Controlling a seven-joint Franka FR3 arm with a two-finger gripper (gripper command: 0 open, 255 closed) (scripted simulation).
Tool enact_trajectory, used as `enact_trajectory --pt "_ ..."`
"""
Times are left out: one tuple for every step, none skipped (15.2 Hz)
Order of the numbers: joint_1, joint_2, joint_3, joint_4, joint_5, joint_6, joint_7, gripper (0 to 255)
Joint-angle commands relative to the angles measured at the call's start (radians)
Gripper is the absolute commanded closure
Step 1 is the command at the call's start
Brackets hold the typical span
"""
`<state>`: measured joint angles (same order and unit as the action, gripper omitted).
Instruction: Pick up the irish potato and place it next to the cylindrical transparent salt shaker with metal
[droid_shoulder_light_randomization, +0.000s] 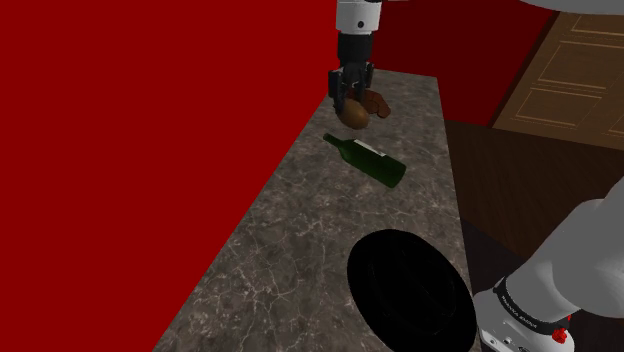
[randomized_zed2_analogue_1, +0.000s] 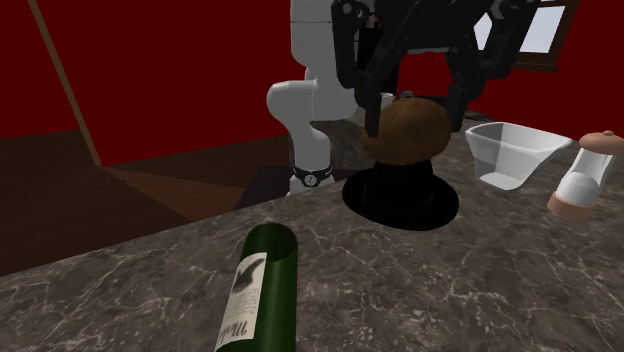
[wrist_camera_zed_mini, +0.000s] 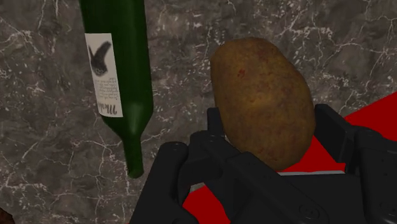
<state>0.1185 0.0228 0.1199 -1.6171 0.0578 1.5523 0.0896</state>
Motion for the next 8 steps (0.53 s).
enact_trajectory --pt "0.019 -0.047 0.018 -0.060 0.009 0.015 0.037 255" --pt "0.028 -0.071 0.028 -0.087 0.014 0.021 0.054 255" --pt "0.037 -0.093 0.037 -0.113 0.020 0.026 0.071 255" --pt "0.046 -0.115 0.047 -0.138 0.025 0.030 0.089 255" --pt "0.055 -0.136 0.057 -0.161 0.031 0.034 0.107 255" --pt "0.064 -0.156 0.067 -0.183 0.038 0.038 0.125 255" --pt "0.073 -0.176 0.078 -0.204 0.044 0.041 0.143 255" --pt "0.082 -0.194 0.089 -0.223 0.051 0.044 0.162 255"
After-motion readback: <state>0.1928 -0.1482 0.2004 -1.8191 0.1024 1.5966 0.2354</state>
